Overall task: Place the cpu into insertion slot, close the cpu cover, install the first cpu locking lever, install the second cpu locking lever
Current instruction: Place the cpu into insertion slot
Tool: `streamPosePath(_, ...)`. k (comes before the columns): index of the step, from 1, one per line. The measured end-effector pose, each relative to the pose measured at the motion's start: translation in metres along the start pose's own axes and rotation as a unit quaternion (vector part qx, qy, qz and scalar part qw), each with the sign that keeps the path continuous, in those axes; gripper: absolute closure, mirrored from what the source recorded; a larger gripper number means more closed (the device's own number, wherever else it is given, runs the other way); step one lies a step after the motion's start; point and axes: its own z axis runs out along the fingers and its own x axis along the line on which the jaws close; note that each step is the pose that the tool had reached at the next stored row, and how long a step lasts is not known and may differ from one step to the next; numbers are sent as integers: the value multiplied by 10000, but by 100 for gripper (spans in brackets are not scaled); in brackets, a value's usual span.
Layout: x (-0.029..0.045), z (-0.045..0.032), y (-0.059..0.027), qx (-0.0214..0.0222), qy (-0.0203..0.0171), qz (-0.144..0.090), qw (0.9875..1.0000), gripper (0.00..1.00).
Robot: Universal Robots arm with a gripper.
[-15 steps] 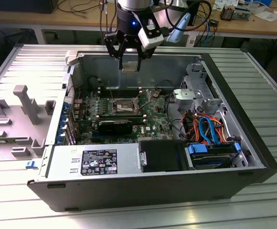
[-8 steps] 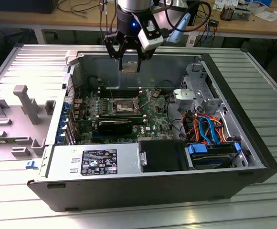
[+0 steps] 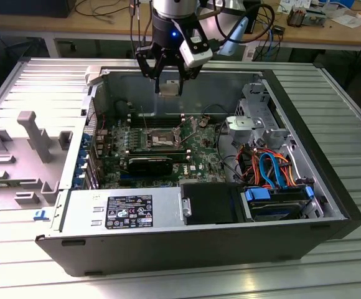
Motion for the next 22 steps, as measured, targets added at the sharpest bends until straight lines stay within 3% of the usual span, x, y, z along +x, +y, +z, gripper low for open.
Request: streamPosePath(22, 7, 80, -9, 7, 0, 0, 10000, 45)
